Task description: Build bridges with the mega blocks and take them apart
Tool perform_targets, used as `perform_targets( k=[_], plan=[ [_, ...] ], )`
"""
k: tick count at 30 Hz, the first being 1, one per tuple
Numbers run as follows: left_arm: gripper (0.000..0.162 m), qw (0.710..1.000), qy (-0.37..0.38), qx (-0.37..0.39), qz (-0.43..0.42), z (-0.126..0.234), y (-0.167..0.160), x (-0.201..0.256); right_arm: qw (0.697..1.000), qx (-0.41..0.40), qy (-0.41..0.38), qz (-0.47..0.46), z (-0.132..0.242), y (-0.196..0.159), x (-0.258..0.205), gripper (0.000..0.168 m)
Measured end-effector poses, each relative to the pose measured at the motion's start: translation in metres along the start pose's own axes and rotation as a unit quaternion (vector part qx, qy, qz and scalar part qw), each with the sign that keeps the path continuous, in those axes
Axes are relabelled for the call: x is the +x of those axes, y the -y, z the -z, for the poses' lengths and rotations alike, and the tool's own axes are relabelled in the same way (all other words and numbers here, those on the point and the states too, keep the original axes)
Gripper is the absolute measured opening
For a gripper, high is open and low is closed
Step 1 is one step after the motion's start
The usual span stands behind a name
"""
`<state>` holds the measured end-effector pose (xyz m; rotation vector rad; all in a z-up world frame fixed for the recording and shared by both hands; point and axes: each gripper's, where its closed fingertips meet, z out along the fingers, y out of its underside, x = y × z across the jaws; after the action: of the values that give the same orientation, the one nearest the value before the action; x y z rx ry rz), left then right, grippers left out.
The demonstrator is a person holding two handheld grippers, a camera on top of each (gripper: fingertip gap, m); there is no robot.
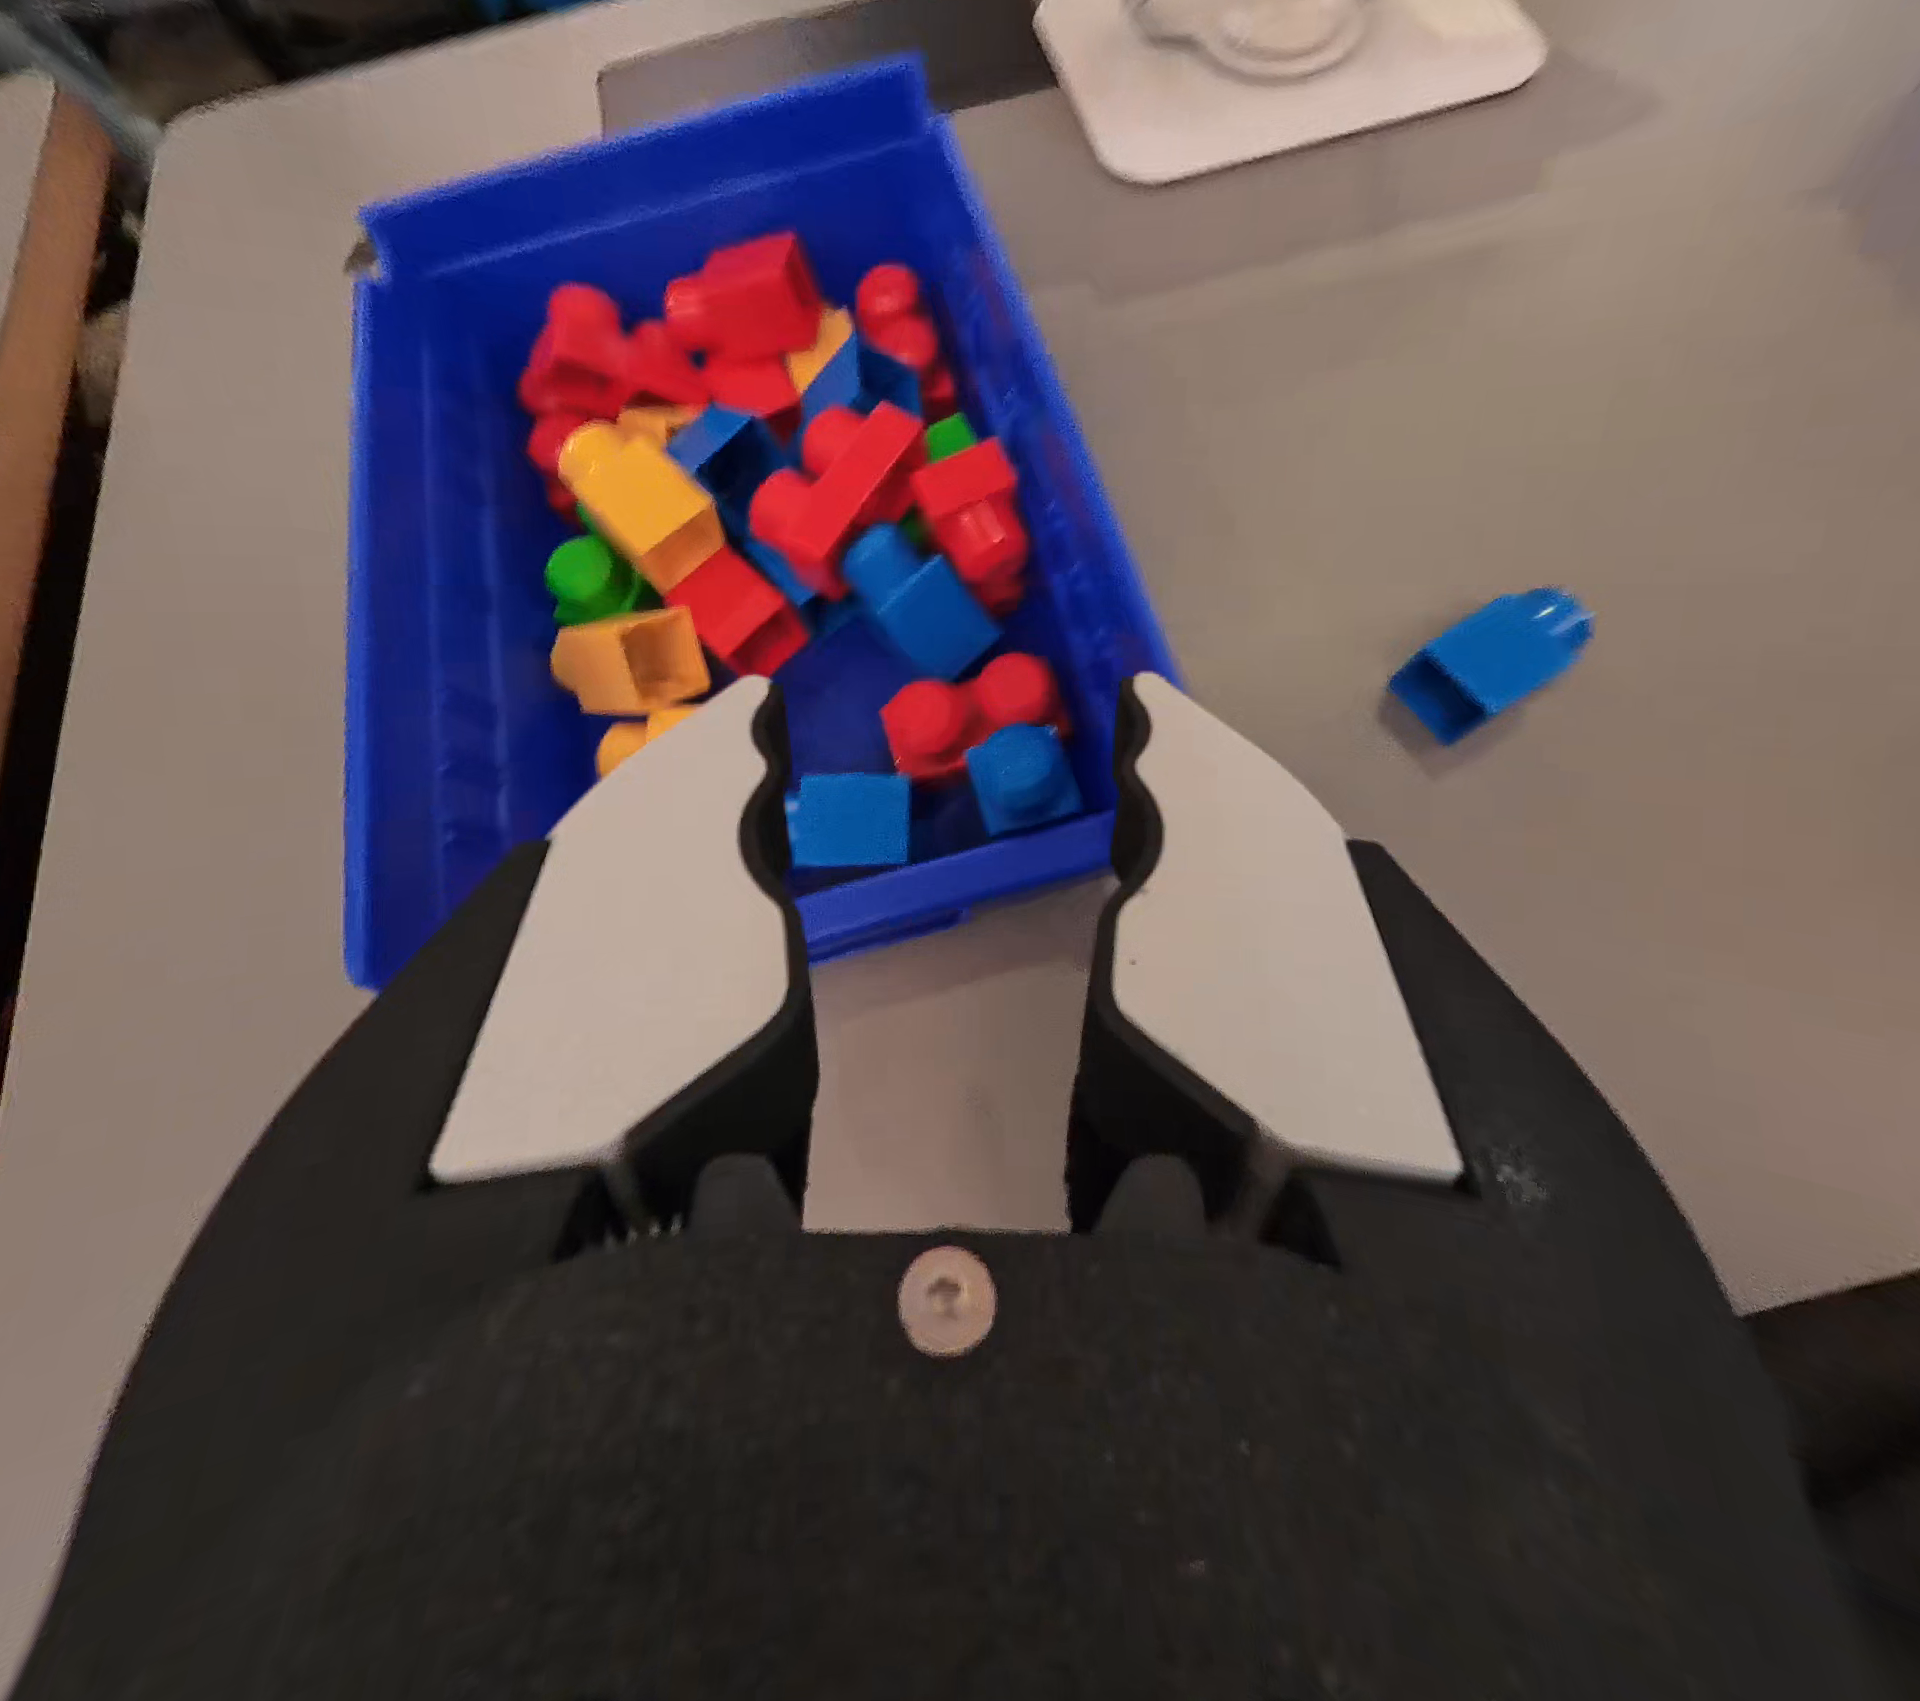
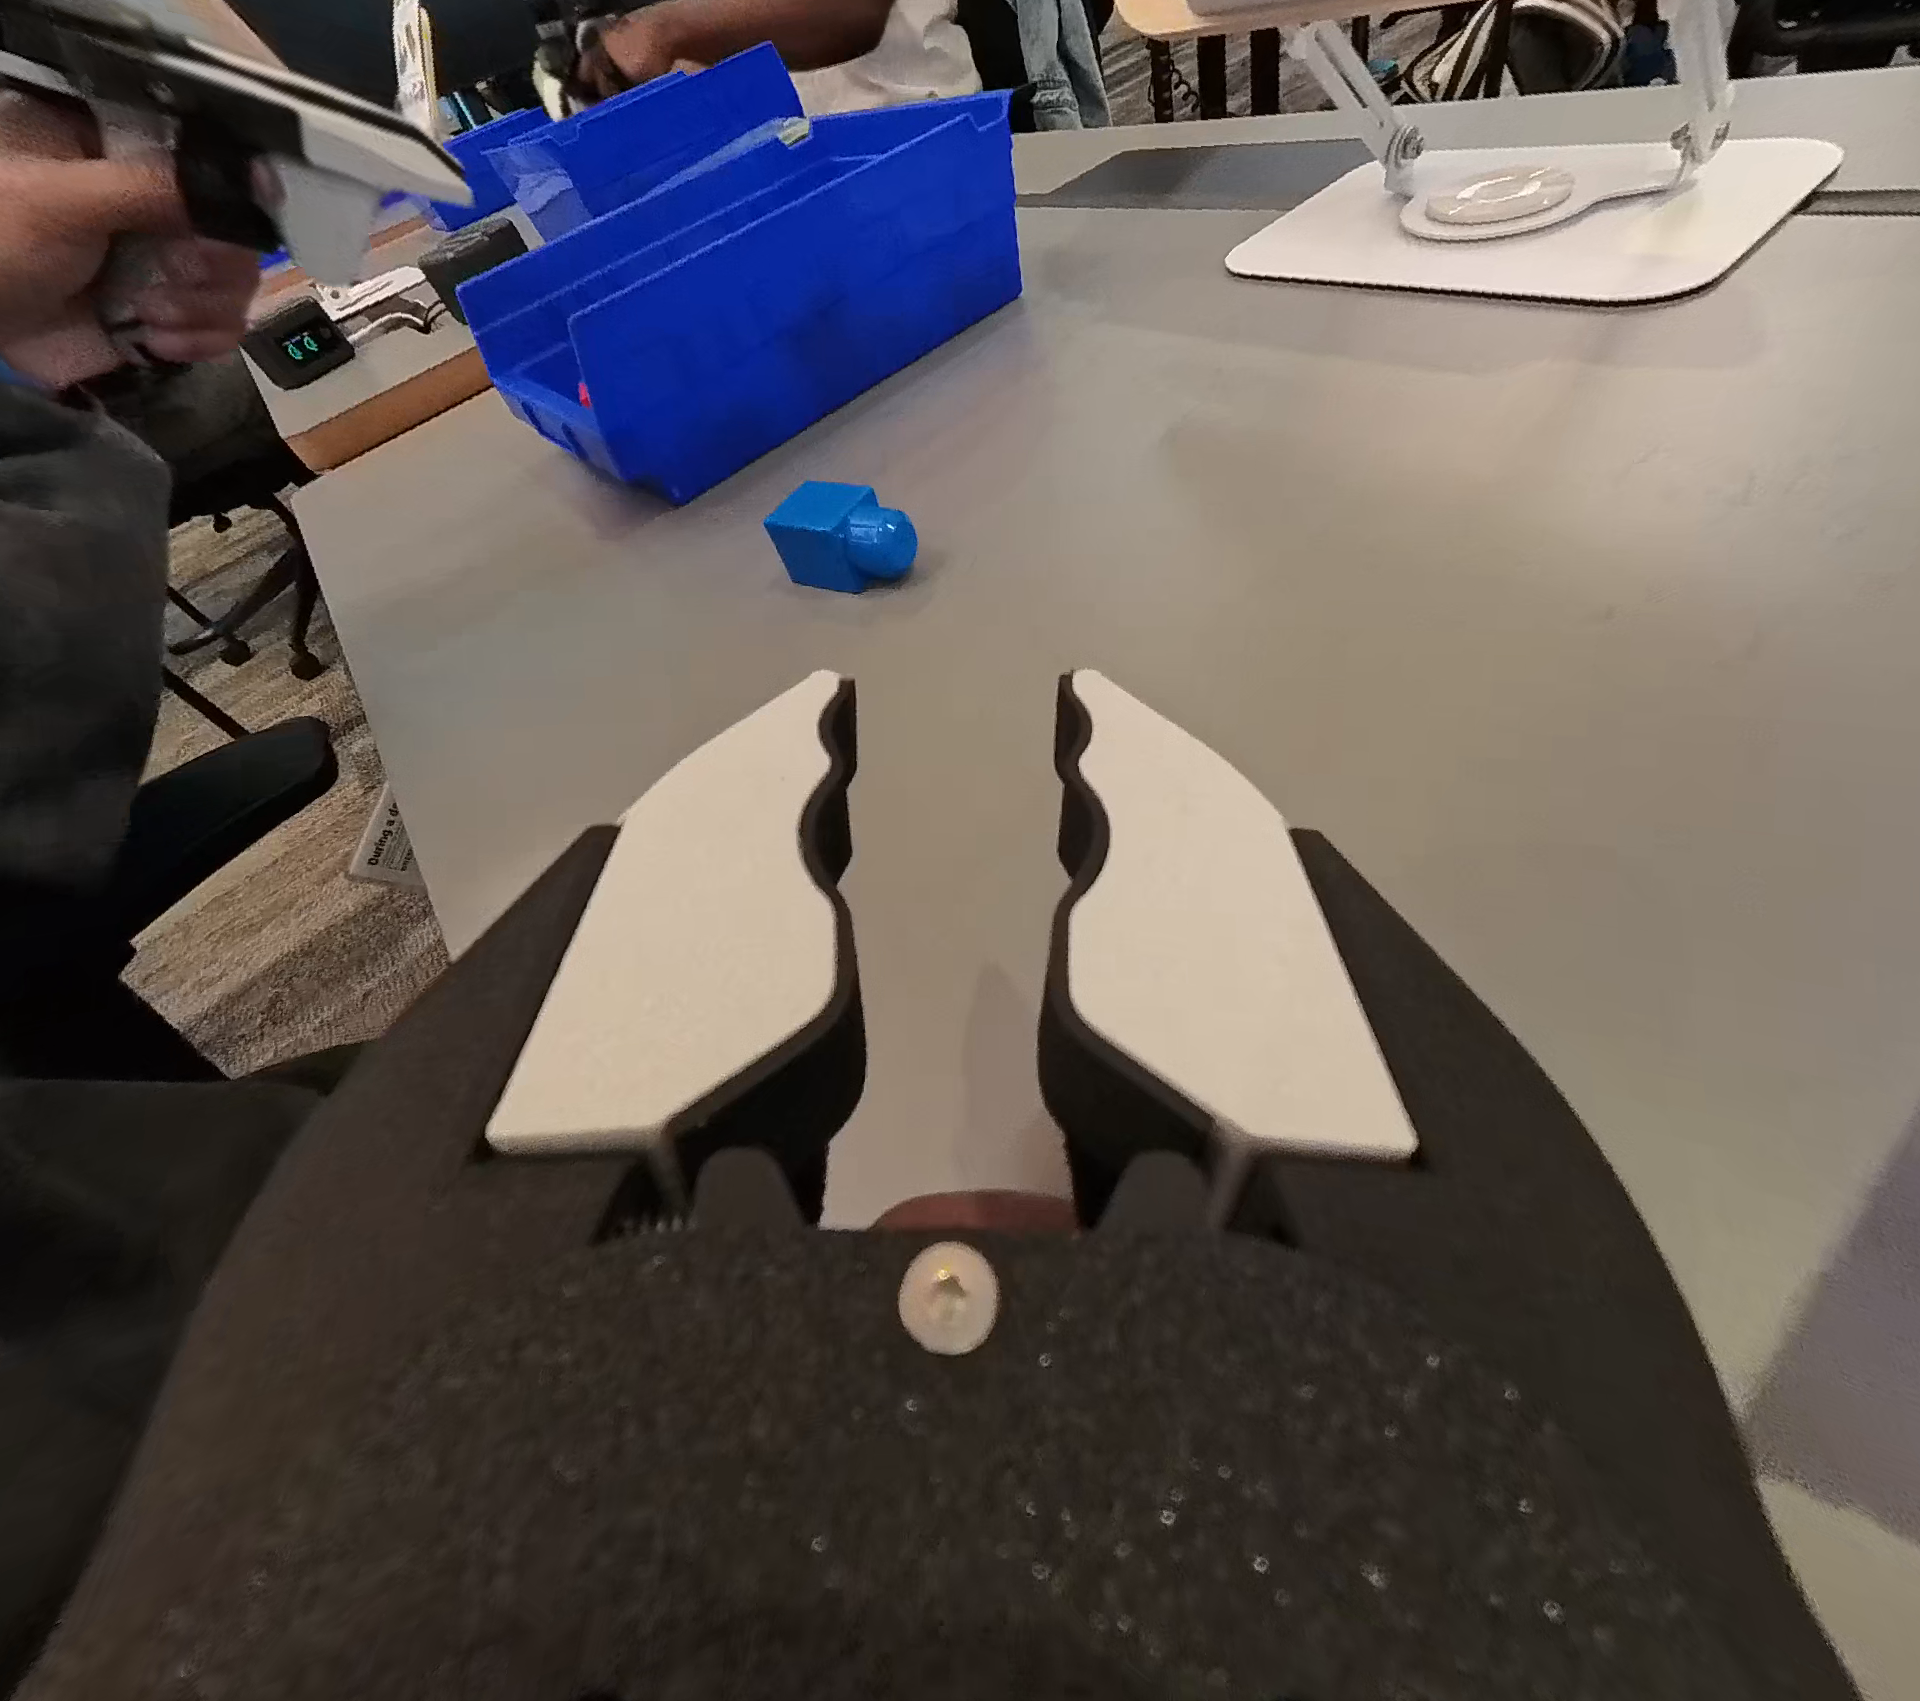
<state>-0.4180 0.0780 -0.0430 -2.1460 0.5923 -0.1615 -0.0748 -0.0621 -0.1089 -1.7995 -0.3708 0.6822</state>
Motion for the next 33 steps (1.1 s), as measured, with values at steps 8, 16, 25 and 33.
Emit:
perform_targets(
  k=[8,16,25,33],
  plan=[
    [0.059,0.99,0.068,-0.112,0.052,-0.053,-0.045,-0.054,1.0,-0.006,0.004,0.001,-0.004,-0.003,-0.002,0.036],
    [0.058,0.987,0.023,-0.139,0.081,-0.089,-0.037,-0.051,1.0,-0.007,-0.001,-0.012,-0.002,-0.005,0.004,0.036],
    [0.056,0.969,-0.096,-0.174,0.145,-0.125,-0.042,-0.015,1.0,-0.01,0.002,-0.015,-0.002,-0.006,0.005,0.036],
    [0.038,0.961,-0.125,-0.179,0.17,-0.139,-0.045,-0.008,1.0,-0.013,0.002,-0.015,-0.002,-0.007,0.006,0.036]
  ],
)
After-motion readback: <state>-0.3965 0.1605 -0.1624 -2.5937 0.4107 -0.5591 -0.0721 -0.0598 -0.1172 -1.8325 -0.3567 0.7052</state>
